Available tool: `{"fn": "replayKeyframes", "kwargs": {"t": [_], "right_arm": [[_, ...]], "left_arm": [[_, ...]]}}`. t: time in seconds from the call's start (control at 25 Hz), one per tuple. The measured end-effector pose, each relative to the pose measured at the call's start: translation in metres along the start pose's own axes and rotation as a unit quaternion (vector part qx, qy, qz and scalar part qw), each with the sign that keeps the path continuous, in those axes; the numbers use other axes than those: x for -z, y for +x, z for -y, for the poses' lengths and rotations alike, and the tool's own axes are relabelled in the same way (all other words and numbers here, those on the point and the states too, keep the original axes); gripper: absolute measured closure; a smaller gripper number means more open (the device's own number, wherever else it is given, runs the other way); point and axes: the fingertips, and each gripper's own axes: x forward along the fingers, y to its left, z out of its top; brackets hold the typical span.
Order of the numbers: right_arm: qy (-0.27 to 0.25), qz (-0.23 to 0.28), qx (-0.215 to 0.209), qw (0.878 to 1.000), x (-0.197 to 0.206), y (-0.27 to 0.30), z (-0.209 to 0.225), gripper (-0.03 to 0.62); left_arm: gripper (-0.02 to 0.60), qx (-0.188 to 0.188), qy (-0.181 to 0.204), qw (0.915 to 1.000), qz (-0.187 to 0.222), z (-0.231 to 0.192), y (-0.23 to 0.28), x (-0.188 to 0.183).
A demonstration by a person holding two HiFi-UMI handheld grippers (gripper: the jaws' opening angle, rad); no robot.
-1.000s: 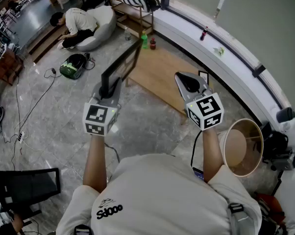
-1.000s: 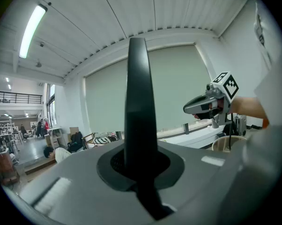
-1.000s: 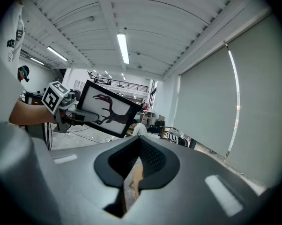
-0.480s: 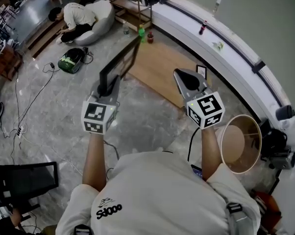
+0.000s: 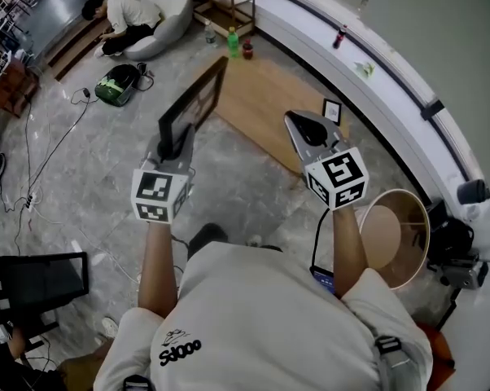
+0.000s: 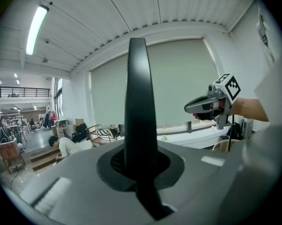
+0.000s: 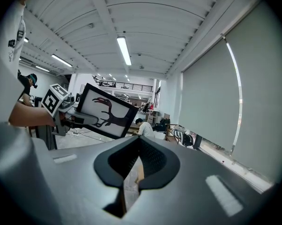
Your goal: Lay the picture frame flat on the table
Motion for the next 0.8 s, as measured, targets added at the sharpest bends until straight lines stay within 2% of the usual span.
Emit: {"fn": "replayKeyframes", "kwargs": {"t": [0.4, 0.8], "right_arm": [[0.019, 0.018, 0.009, 1.0, 0.0, 0.022, 0.025, 0.591], [0.009, 0.023, 0.025, 0.999, -0.016, 0.103, 0.068, 0.592]], "left_arm": [[0.562, 0.0, -0.005, 1.0, 0.0, -0.016, 0.031, 0.006], [0.563, 0.016, 0.004, 0.9997, 0.019, -0.088, 0.11, -0.007]]}}
